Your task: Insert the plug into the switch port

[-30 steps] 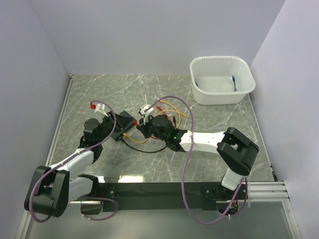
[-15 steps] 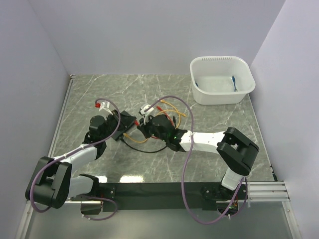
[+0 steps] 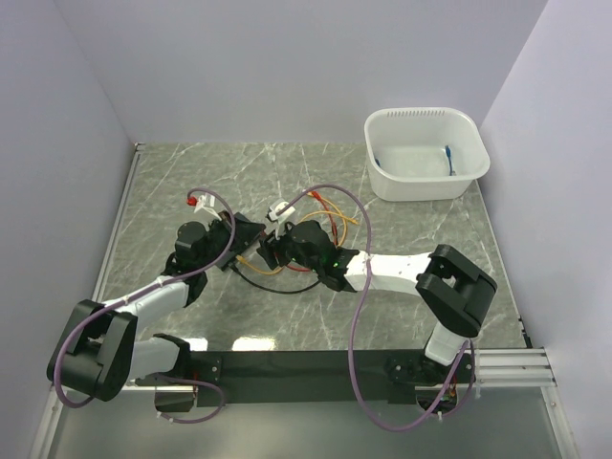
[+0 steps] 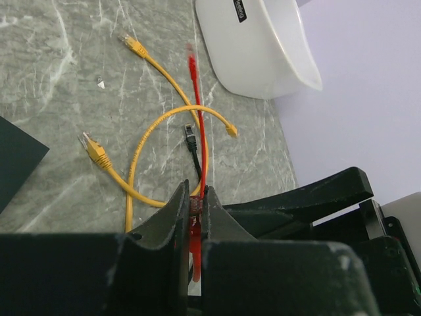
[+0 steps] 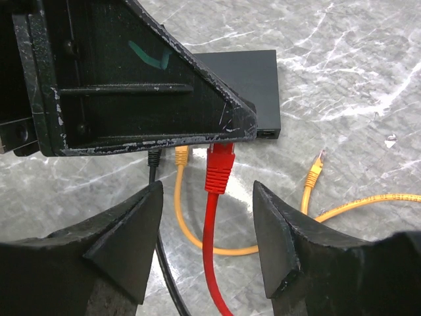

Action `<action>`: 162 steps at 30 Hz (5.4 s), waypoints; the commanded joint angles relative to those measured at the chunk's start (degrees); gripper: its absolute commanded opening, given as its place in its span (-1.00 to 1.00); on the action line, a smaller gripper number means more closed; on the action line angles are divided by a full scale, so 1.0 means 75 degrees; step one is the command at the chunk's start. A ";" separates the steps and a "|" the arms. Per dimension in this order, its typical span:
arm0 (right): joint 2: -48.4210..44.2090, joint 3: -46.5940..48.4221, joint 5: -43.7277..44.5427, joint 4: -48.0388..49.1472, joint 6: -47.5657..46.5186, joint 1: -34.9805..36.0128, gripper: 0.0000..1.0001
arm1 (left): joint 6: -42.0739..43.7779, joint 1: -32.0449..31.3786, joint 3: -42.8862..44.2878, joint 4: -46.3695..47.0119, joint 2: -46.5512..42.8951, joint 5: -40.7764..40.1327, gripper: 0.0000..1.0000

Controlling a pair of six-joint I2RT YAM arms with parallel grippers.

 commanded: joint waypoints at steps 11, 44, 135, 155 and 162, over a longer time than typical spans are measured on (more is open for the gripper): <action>-0.0375 -0.0022 -0.0046 0.0530 0.0429 -0.0178 0.09 | 0.0129 -0.0140 0.0143 0.0431 0.0097 -0.0103 -0.99; -0.0223 -0.0011 -0.0374 0.0565 0.1004 -0.0730 -1.00 | 0.0644 -0.0340 0.0764 -0.1080 -0.0102 -0.1426 -0.11; 0.4675 0.6914 0.0680 -0.6688 0.0489 0.0184 -1.00 | -0.0410 0.3317 0.2615 -0.0049 0.5125 0.1666 -0.39; 0.5179 0.7994 0.0973 -0.6983 0.0325 0.0184 -1.00 | -0.0070 0.3211 0.3119 -0.0811 0.5476 0.2030 -0.39; 0.4922 0.7291 0.1008 -0.6126 0.0114 0.0208 -1.00 | 0.0012 0.3153 0.3201 -0.1069 0.5535 0.2006 -0.40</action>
